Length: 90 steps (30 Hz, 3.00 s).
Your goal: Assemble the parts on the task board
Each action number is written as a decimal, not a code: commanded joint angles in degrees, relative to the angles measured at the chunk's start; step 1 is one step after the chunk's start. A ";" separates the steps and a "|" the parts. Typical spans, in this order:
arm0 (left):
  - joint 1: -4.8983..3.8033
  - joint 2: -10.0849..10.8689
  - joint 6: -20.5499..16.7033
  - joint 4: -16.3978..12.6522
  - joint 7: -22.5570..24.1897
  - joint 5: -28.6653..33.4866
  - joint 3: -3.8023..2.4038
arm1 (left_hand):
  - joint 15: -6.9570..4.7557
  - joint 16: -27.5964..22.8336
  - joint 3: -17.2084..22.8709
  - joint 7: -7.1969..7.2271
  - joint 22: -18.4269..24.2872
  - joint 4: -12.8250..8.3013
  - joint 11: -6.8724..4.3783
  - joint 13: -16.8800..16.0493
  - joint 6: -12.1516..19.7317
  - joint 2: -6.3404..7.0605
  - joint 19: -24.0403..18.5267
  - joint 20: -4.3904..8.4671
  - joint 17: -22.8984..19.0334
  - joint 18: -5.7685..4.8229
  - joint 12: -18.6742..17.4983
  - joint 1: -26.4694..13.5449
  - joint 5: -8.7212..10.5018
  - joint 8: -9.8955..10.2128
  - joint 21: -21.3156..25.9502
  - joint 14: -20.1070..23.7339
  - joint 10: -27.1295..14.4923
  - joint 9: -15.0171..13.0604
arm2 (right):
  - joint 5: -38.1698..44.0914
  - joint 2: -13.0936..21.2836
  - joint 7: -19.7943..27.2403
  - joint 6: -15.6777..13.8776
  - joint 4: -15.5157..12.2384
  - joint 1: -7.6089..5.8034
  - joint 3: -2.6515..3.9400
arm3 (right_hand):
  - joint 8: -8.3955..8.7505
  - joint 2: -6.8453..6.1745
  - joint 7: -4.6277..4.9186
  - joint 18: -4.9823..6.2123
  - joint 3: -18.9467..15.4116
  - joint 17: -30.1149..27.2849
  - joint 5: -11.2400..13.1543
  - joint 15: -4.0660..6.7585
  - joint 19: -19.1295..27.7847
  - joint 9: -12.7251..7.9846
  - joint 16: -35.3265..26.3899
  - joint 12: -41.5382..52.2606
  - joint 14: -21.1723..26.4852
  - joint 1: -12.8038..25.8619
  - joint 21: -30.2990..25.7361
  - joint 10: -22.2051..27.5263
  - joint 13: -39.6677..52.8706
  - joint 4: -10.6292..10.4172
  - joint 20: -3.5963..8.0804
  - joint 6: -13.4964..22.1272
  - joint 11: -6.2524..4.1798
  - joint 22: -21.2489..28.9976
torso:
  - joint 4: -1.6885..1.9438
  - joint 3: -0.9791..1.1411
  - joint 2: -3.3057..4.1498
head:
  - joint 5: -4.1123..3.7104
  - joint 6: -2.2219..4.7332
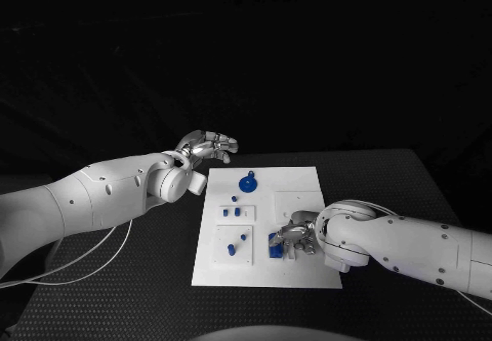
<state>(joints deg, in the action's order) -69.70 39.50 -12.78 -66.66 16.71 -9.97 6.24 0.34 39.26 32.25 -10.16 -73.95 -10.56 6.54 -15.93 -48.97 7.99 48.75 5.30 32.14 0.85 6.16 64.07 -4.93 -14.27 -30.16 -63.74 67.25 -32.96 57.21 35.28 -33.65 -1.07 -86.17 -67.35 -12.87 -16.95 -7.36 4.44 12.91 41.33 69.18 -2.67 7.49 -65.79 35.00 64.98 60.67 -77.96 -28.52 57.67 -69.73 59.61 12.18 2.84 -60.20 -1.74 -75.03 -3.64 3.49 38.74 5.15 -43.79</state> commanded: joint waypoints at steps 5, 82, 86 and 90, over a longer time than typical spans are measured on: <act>-0.05 -0.08 0.78 -0.17 0.32 0.25 -0.03 | 0.07 -0.42 0.07 0.13 -0.11 0.32 -0.14 0.07 0.25 0.05 0.50 -0.05 0.11 0.46 0.09 -0.50 -0.16 -0.17 0.37 -0.40 -0.44 -0.04 | 0.51 -0.37 0.62 1.31 0.00 0.38 -0.18 | 0.36 -0.59 0.08 2.09 -0.68 -0.19 -0.12 0.00 0.51 -0.13 0.27 -0.44 0.58 -0.40 0.22 0.10 0.13 0.48 0.11 0.12 -0.10 -0.20 | -0.03 0.00 -0.02 | 0.14 -0.13; -0.04 0.20 1.07 0.14 0.39 0.26 -0.03 | 0.07 -0.66 0.08 0.17 -0.33 0.51 -0.15 0.08 0.21 0.00 0.55 -0.06 0.41 0.47 0.17 -0.52 -0.13 -0.26 0.59 -0.43 -0.44 -0.07 | 20.58 14.50 -0.59 7.29 -7.11 -0.14 0.64 | 0.94 -1.31 0.48 2.09 -0.87 -2.04 -0.11 -0.57 0.55 0.35 1.26 -1.22 0.83 -11.39 0.28 -0.89 0.79 0.93 -0.35 0.38 0.36 0.37 | 0.04 -0.04 0.04 | -2.21 0.37; -0.04 0.24 1.04 0.16 0.38 0.26 -0.03 | 0.07 -0.67 0.09 0.16 -0.34 0.52 -0.15 0.08 0.21 -0.01 0.55 -0.06 0.42 0.47 0.17 -0.52 -0.13 -0.26 0.60 -0.43 -0.44 -0.07 | 21.40 13.83 -0.62 7.15 -6.57 0.08 0.61 | 0.93 -1.25 0.47 2.09 -0.85 -2.04 -0.11 -0.57 0.54 0.36 1.27 -1.22 0.83 -11.40 0.29 -0.91 0.79 0.91 -0.35 0.35 0.35 0.37 | 0.06 -0.06 0.03 | -2.11 0.33; -0.04 0.28 1.09 0.13 0.36 0.26 -0.03 | 0.07 -0.69 0.08 0.16 -0.35 0.53 -0.15 0.08 0.21 0.00 0.55 -0.06 0.44 0.47 0.17 -0.52 -0.12 -0.26 0.62 -0.44 -0.45 -0.07 | 24.67 13.11 -0.73 6.21 -6.10 0.42 0.51 | 0.92 -1.04 0.44 2.09 -0.79 -2.06 -0.11 -0.56 0.55 0.38 1.31 -1.23 0.84 -11.47 0.31 -0.94 0.79 0.94 -0.34 0.31 0.32 0.36 | 0.04 -0.04 0.02 | -1.95 0.30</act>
<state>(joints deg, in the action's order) -69.70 39.80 -12.52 -66.38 16.65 -9.96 6.25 0.34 38.82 32.37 -10.16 -74.22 -10.45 6.43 -15.94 -48.97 7.99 48.94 5.10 32.51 0.85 6.16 64.08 -4.93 -14.27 -29.93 -63.74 67.35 -32.96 77.85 48.61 -34.08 5.92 -92.51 -67.22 -12.24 -16.43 -8.61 4.73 13.32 40.41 67.20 -2.66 7.11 -65.39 35.57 66.01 59.83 -77.28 -40.45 57.67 -70.35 60.39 13.43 2.86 -59.61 -1.55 -74.58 -3.59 3.44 38.78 3.13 -43.47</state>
